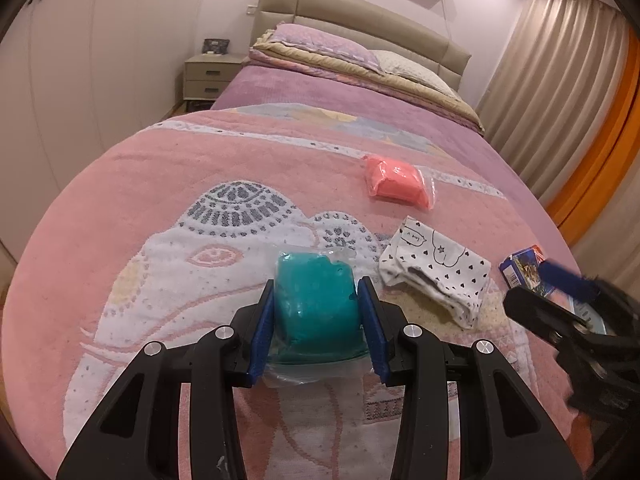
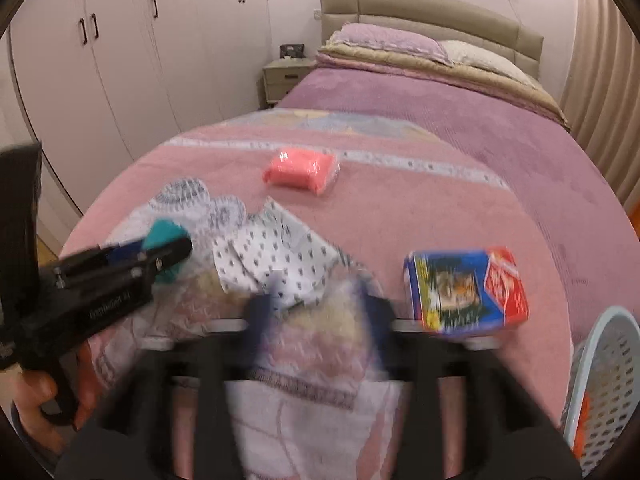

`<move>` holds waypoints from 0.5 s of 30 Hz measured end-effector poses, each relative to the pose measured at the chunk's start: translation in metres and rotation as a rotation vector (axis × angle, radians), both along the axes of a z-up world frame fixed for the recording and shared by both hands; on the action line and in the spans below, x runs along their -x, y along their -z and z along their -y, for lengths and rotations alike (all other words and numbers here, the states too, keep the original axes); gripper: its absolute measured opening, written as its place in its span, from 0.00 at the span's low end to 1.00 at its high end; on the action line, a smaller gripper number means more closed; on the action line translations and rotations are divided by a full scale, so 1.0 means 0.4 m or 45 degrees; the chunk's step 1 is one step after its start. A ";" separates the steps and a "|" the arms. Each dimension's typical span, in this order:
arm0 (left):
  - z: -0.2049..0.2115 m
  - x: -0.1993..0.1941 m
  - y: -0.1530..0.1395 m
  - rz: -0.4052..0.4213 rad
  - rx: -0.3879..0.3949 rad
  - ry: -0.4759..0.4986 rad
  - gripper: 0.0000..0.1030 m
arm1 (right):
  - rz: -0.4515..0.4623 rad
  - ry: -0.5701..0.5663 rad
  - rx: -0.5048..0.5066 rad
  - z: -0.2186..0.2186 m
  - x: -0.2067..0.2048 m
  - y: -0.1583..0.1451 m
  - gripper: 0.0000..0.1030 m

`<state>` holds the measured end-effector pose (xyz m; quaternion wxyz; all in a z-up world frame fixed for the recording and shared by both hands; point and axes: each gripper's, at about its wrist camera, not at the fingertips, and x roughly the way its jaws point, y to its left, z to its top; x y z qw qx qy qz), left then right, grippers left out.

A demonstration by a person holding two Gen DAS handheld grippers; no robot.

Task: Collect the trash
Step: 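Hold the teal cup in left tool while right tool grasps the polka-dot cloth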

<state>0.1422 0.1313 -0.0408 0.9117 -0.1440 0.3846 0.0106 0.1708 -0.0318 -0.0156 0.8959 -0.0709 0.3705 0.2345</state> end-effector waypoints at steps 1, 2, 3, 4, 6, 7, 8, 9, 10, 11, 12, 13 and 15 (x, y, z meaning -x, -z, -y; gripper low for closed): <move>-0.001 0.000 0.000 0.002 0.001 -0.001 0.38 | 0.003 -0.024 -0.004 -0.004 -0.005 -0.001 0.77; -0.001 0.000 0.000 0.001 0.001 0.000 0.38 | 0.001 -0.045 -0.002 -0.009 -0.013 -0.002 0.77; -0.001 0.001 0.000 0.001 0.000 0.000 0.38 | -0.017 -0.058 -0.002 -0.013 -0.034 0.001 0.77; 0.000 0.001 0.000 0.002 -0.002 0.002 0.38 | -0.040 -0.055 -0.008 -0.014 -0.053 0.007 0.77; 0.001 0.001 0.000 0.004 -0.003 0.005 0.38 | -0.075 -0.041 -0.003 -0.021 -0.097 0.016 0.77; 0.001 0.001 0.001 0.005 -0.006 0.008 0.38 | -0.081 -0.036 0.008 -0.024 -0.113 0.021 0.77; 0.001 0.000 0.001 0.004 -0.009 0.010 0.38 | -0.080 -0.035 0.014 -0.031 -0.116 0.020 0.77; 0.001 -0.001 0.002 0.002 -0.012 0.013 0.38 | -0.074 -0.039 0.027 -0.038 -0.127 0.023 0.76; 0.001 -0.002 0.003 0.001 -0.014 0.017 0.38 | -0.075 -0.049 0.035 -0.046 -0.135 0.028 0.76; 0.003 -0.002 0.002 0.000 -0.015 0.020 0.38 | -0.078 -0.055 0.036 -0.047 -0.137 0.033 0.76; 0.003 -0.003 0.002 0.000 -0.016 0.022 0.38 | -0.088 -0.066 0.039 -0.055 -0.146 0.042 0.74; 0.003 -0.003 0.003 0.000 -0.018 0.024 0.38 | -0.093 -0.071 0.044 -0.055 -0.149 0.047 0.71; 0.004 -0.003 0.003 0.000 -0.019 0.026 0.38 | -0.104 -0.078 0.069 -0.070 -0.157 0.065 0.65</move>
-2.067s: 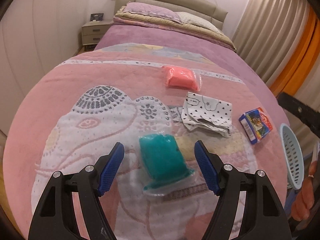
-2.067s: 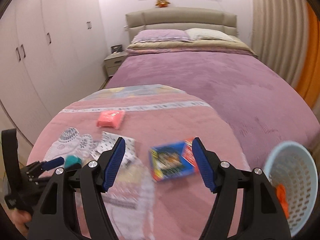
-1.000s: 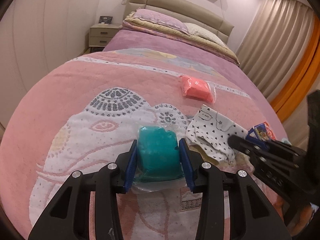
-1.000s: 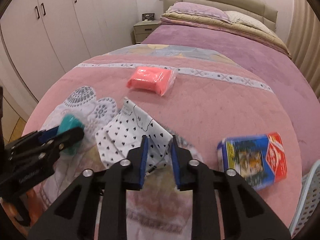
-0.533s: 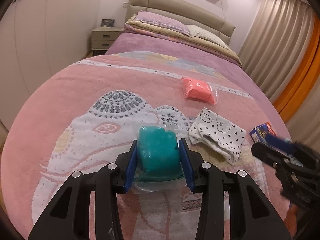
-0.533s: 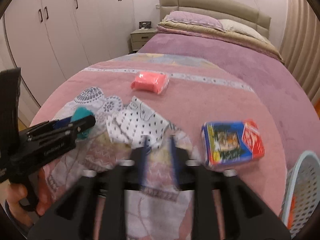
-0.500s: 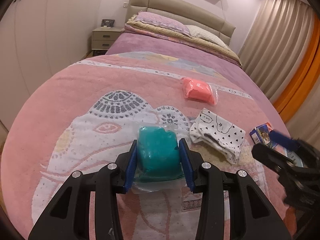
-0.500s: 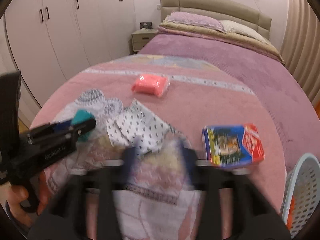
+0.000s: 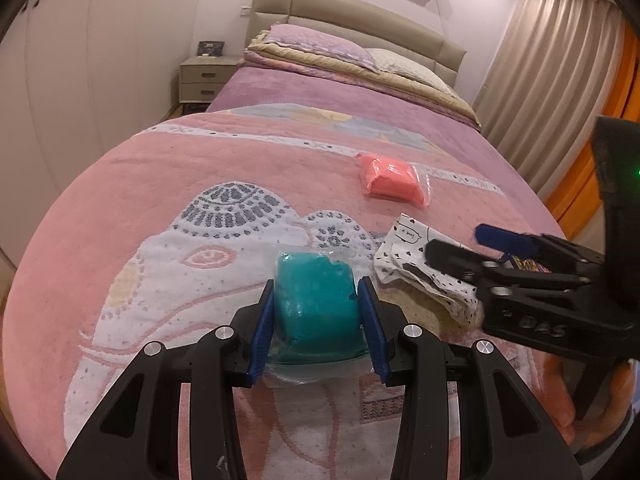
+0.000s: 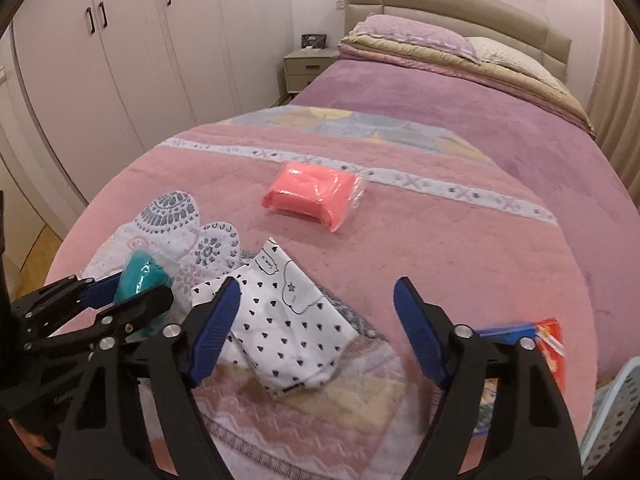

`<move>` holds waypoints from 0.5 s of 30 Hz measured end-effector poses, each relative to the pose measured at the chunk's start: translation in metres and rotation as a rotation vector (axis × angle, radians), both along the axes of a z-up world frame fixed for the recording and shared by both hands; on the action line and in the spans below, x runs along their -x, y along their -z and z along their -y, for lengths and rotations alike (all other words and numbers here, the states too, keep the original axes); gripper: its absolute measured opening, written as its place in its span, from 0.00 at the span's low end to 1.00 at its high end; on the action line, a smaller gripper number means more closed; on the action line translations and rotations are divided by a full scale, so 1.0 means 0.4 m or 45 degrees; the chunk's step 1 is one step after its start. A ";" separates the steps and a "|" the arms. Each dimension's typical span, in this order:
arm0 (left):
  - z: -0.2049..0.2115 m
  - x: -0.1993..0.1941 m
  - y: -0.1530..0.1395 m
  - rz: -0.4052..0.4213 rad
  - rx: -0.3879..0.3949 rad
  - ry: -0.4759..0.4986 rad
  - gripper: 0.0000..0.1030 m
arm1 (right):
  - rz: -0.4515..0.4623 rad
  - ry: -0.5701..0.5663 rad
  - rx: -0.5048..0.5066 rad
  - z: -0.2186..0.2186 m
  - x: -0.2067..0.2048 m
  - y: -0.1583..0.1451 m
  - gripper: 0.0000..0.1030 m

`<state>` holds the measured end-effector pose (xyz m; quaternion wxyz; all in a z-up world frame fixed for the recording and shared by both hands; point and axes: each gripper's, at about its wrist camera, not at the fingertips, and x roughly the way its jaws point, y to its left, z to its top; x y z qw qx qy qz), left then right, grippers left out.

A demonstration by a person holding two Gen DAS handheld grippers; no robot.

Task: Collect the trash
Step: 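Hold the teal cup in left tool while right tool grasps the polka-dot cloth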

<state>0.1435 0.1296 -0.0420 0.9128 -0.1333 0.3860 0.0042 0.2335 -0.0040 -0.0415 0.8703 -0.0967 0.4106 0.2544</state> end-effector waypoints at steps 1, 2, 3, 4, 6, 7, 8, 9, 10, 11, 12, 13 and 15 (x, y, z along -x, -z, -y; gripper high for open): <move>0.000 0.000 0.000 -0.001 -0.001 0.002 0.38 | -0.009 -0.005 0.006 -0.005 -0.003 0.006 0.59; 0.000 -0.001 0.000 -0.001 -0.002 0.003 0.38 | -0.026 -0.018 0.018 -0.010 -0.004 0.015 0.56; 0.001 -0.002 0.001 -0.002 -0.003 0.004 0.38 | -0.021 -0.022 0.028 -0.016 -0.004 0.018 0.48; 0.002 -0.002 0.001 -0.002 -0.004 0.005 0.38 | -0.016 -0.030 0.030 -0.018 -0.002 0.016 0.43; 0.002 -0.002 0.000 -0.003 -0.008 0.003 0.38 | -0.017 -0.057 0.036 -0.024 0.005 0.019 0.29; 0.001 -0.002 0.000 -0.003 -0.009 0.001 0.38 | -0.003 -0.063 0.053 -0.026 0.015 0.020 0.25; 0.001 -0.002 0.000 -0.003 -0.011 -0.001 0.38 | 0.005 -0.064 0.058 -0.028 0.020 0.022 0.23; 0.002 -0.001 -0.001 -0.001 -0.013 -0.002 0.38 | 0.016 -0.069 0.054 -0.026 0.032 0.021 0.16; 0.003 0.000 -0.001 -0.001 -0.016 -0.002 0.38 | 0.024 -0.071 0.039 -0.022 0.043 0.018 0.10; 0.004 -0.001 -0.001 -0.001 -0.020 -0.002 0.38 | 0.026 -0.070 0.032 -0.021 0.048 0.018 0.08; 0.005 -0.001 -0.002 -0.001 -0.026 -0.001 0.38 | 0.034 -0.069 0.012 -0.011 0.065 0.011 0.05; 0.009 0.001 -0.004 0.004 -0.035 0.001 0.37 | 0.041 -0.065 0.010 -0.009 0.074 0.009 0.03; 0.016 0.008 -0.013 0.030 -0.054 0.010 0.37 | 0.074 -0.038 0.005 0.006 0.104 -0.005 0.03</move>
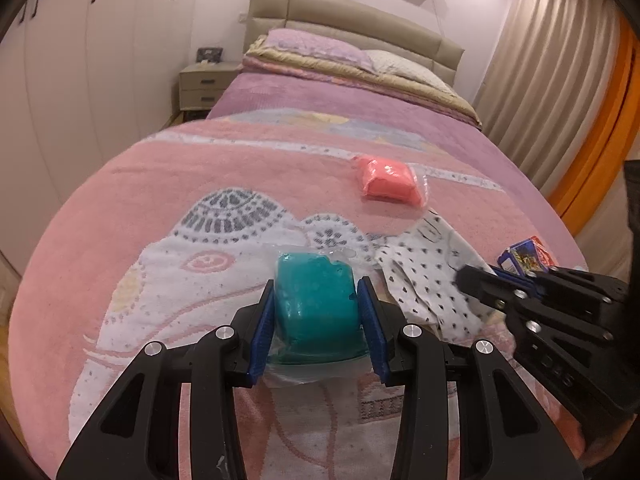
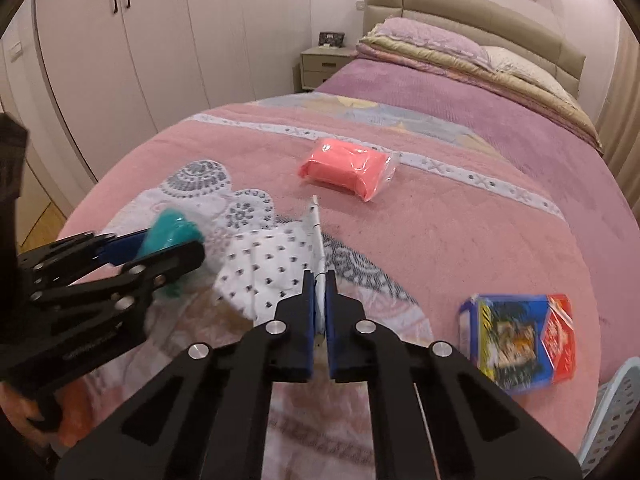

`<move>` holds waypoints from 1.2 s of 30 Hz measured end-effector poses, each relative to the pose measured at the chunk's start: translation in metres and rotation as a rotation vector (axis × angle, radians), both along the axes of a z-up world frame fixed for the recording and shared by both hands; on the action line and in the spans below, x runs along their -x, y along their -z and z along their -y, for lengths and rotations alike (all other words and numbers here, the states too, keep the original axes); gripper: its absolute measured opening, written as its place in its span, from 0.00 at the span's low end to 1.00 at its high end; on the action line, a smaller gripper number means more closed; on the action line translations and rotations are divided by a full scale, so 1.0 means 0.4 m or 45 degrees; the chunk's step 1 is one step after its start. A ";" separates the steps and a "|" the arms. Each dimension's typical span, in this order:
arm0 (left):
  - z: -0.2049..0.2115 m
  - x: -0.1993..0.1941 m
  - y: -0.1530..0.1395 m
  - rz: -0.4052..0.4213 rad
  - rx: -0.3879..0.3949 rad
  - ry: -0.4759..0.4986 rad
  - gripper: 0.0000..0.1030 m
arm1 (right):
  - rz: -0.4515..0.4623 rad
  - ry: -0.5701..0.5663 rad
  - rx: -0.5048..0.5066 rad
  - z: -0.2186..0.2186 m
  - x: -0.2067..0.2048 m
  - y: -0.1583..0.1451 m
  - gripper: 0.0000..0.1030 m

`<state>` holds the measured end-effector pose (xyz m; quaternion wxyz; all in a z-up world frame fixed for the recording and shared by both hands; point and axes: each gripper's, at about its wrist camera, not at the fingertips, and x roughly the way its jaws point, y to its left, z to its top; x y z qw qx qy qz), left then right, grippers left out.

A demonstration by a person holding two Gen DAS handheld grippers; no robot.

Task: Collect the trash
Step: 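Hold the teal cup in left tool while right tool grasps the polka-dot cloth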

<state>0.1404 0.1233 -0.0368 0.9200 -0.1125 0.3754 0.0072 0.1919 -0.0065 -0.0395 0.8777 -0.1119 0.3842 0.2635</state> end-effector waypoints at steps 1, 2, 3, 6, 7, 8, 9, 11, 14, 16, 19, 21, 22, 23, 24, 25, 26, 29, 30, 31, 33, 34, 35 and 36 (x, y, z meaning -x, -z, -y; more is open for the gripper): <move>0.006 0.007 -0.007 0.018 -0.013 0.008 0.37 | 0.006 0.007 -0.006 0.003 0.007 -0.004 0.03; 0.010 0.012 -0.011 0.023 -0.016 0.017 0.37 | 0.009 0.012 -0.013 0.006 0.014 -0.010 0.03; 0.014 0.019 -0.015 0.028 -0.007 0.029 0.37 | 0.016 0.022 -0.028 0.019 0.027 -0.021 0.03; 0.024 0.039 -0.026 0.038 0.053 0.065 0.37 | 0.052 0.061 -0.059 0.062 0.061 -0.049 0.03; 0.033 0.048 -0.031 0.046 0.063 0.082 0.37 | 0.059 0.083 -0.075 0.084 0.074 -0.059 0.03; 0.045 0.056 -0.036 0.049 0.062 0.098 0.37 | 0.061 0.106 -0.091 0.107 0.086 -0.067 0.03; 0.056 0.061 -0.041 0.051 0.062 0.114 0.37 | 0.061 0.113 -0.096 0.117 0.090 -0.070 0.03; 0.086 0.074 -0.052 0.059 0.074 0.161 0.37 | 0.068 0.150 -0.111 0.159 0.112 -0.079 0.03; 0.134 0.089 -0.063 0.070 0.086 0.225 0.37 | 0.046 0.175 -0.113 0.210 0.123 -0.083 0.03; 0.170 0.097 -0.066 0.069 0.070 0.259 0.37 | 0.017 0.191 -0.123 0.251 0.141 -0.077 0.03; 0.194 0.108 -0.064 0.066 0.068 0.280 0.37 | -0.068 0.202 -0.160 0.295 0.158 -0.040 0.03; 0.202 0.114 -0.060 0.058 0.077 0.285 0.37 | -0.111 0.212 -0.155 0.313 0.170 -0.008 0.03; 0.203 0.118 -0.058 0.052 0.083 0.284 0.37 | -0.116 0.213 -0.157 0.318 0.174 -0.003 0.03; 0.204 0.119 -0.056 0.053 0.086 0.283 0.37 | -0.122 0.213 -0.169 0.323 0.181 0.007 0.03; 0.206 0.123 -0.055 0.054 0.086 0.283 0.37 | -0.127 0.211 -0.175 0.324 0.185 0.012 0.03; 0.206 0.128 -0.054 0.054 0.085 0.281 0.37 | -0.143 0.205 -0.189 0.328 0.189 0.019 0.04; 0.206 0.132 -0.053 0.055 0.086 0.279 0.37 | -0.157 0.199 -0.202 0.331 0.191 0.023 0.04; 0.209 0.138 -0.052 0.060 0.089 0.276 0.37 | -0.149 0.197 -0.223 0.338 0.204 0.029 0.39; 0.208 0.140 -0.053 0.061 0.088 0.275 0.37 | -0.117 0.206 -0.220 0.336 0.211 0.026 0.66; 0.206 0.142 -0.054 0.063 0.087 0.274 0.37 | -0.083 0.208 -0.208 0.331 0.219 0.021 0.75; 0.201 0.145 -0.053 0.065 0.091 0.272 0.37 | -0.084 0.175 -0.178 0.309 0.226 0.026 0.75; 0.199 0.145 -0.053 0.066 0.095 0.271 0.37 | -0.085 0.174 -0.162 0.304 0.223 0.026 0.76; 0.198 0.146 -0.054 0.066 0.096 0.271 0.37 | -0.083 0.180 -0.129 0.291 0.222 0.032 0.76; 0.198 0.146 -0.055 0.068 0.095 0.272 0.37 | -0.081 0.184 -0.114 0.282 0.217 0.028 0.77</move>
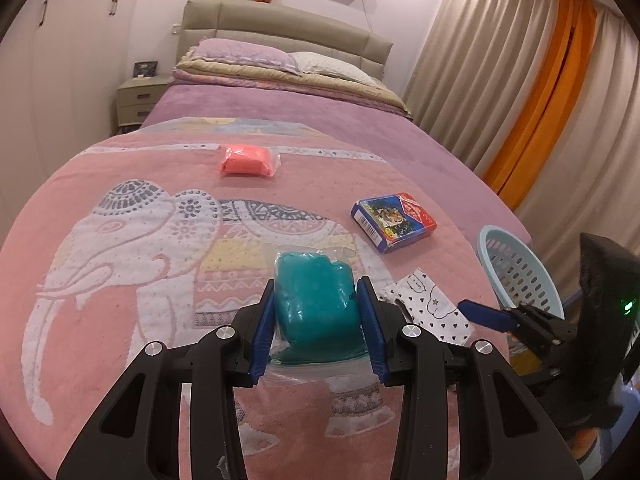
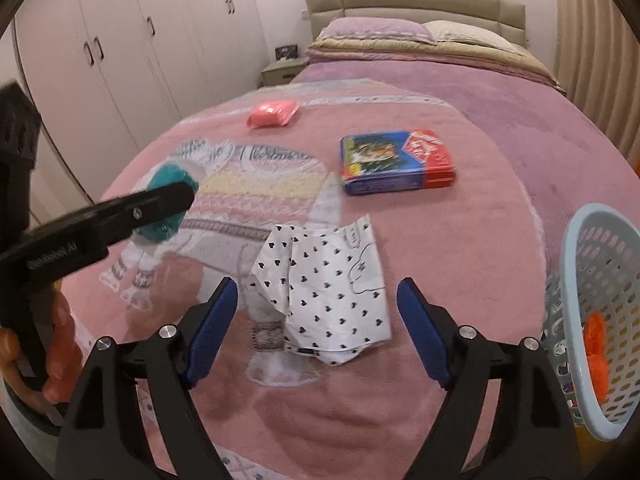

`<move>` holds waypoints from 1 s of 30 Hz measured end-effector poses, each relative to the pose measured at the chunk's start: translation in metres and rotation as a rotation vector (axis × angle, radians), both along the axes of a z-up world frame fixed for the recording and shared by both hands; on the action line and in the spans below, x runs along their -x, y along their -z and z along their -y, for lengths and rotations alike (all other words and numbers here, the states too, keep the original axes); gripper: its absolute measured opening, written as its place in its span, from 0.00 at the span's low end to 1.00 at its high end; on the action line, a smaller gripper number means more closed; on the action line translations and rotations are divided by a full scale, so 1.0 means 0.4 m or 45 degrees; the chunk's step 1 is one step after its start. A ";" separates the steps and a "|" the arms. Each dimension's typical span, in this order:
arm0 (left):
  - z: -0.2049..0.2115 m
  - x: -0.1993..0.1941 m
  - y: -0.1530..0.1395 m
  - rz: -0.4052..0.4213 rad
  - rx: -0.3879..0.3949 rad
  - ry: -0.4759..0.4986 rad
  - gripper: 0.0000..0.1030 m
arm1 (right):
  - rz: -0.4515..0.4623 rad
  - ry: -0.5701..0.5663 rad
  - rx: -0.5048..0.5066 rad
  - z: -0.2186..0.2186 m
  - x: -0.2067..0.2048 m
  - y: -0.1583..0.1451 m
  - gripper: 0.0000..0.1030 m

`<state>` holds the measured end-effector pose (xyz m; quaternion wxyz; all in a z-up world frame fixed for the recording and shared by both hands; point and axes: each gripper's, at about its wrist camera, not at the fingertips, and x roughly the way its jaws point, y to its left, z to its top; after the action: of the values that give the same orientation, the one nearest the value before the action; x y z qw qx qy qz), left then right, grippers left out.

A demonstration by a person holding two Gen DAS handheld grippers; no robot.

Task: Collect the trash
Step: 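Hold the teal cup in left tool while right tool grasps the polka-dot cloth, then carry teal cup and polka-dot cloth over the blue basket and release both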

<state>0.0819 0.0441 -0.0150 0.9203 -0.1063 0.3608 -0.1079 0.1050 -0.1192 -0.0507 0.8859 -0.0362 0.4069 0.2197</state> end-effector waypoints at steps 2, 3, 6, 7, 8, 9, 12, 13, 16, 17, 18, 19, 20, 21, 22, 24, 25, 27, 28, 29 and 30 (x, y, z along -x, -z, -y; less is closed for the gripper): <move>0.001 0.002 -0.002 0.002 -0.005 0.004 0.37 | -0.009 0.023 0.059 -0.018 -0.011 0.016 0.78; 0.002 0.001 -0.001 0.002 -0.007 0.005 0.37 | -0.014 0.029 0.067 -0.021 -0.015 0.019 0.78; 0.004 0.001 -0.002 0.001 -0.010 0.011 0.37 | 0.016 0.052 0.100 -0.028 -0.016 0.018 0.63; 0.007 -0.001 -0.003 0.002 -0.014 0.014 0.37 | 0.032 0.065 0.146 -0.030 -0.016 0.018 0.45; 0.008 -0.001 -0.004 0.002 -0.015 0.015 0.37 | 0.039 0.063 0.158 -0.030 -0.015 0.018 0.39; 0.011 -0.003 -0.005 0.002 -0.015 0.018 0.37 | 0.034 0.046 0.142 -0.028 -0.015 0.016 0.28; 0.034 -0.010 -0.011 0.009 -0.030 0.045 0.37 | 0.035 0.051 0.094 -0.001 -0.008 0.002 0.15; 0.047 -0.014 -0.016 0.012 -0.036 0.058 0.37 | 0.050 0.067 0.077 0.014 -0.004 -0.009 0.14; 0.087 -0.022 -0.031 0.030 -0.038 0.106 0.37 | 0.089 0.121 0.032 0.064 0.004 -0.043 0.14; 0.109 -0.025 -0.038 0.037 -0.037 0.136 0.37 | 0.106 0.145 0.026 0.081 0.006 -0.054 0.14; 0.130 -0.028 -0.044 0.044 -0.039 0.163 0.37 | 0.121 0.168 0.018 0.100 0.006 -0.067 0.14; 0.158 -0.032 -0.052 0.057 -0.038 0.198 0.37 | 0.138 0.200 -0.004 0.133 0.009 -0.085 0.14; 0.188 -0.038 -0.060 0.068 -0.028 0.240 0.37 | 0.152 0.229 -0.015 0.154 0.007 -0.098 0.14; 0.210 -0.043 -0.065 0.072 -0.022 0.271 0.37 | 0.166 0.258 -0.018 0.175 0.008 -0.109 0.14; 0.241 -0.050 -0.072 0.078 -0.020 0.308 0.37 | 0.195 0.316 -0.014 0.216 0.009 -0.130 0.14; 0.301 -0.060 -0.086 0.098 -0.026 0.374 0.37 | 0.223 0.379 -0.015 0.260 0.013 -0.152 0.14; 0.335 -0.066 -0.093 0.108 -0.027 0.411 0.37 | 0.237 0.429 -0.024 0.300 0.016 -0.165 0.14; 0.397 -0.079 -0.103 0.119 -0.027 0.476 0.37 | 0.250 0.537 -0.036 0.382 0.019 -0.180 0.14; 0.432 -0.087 -0.106 0.120 -0.023 0.510 0.37 | 0.252 0.581 -0.036 0.413 0.020 -0.183 0.14; 0.466 -0.095 -0.107 0.120 -0.021 0.542 0.37 | 0.251 0.603 -0.038 0.431 0.021 -0.185 0.14; 0.494 -0.101 -0.108 0.119 -0.018 0.570 0.37 | 0.243 0.661 -0.048 0.476 0.021 -0.184 0.14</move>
<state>0.1224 -0.1536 0.0284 0.8898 -0.0120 0.3332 -0.3116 0.0966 -0.3095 0.0229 0.9474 0.0654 0.3131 -0.0116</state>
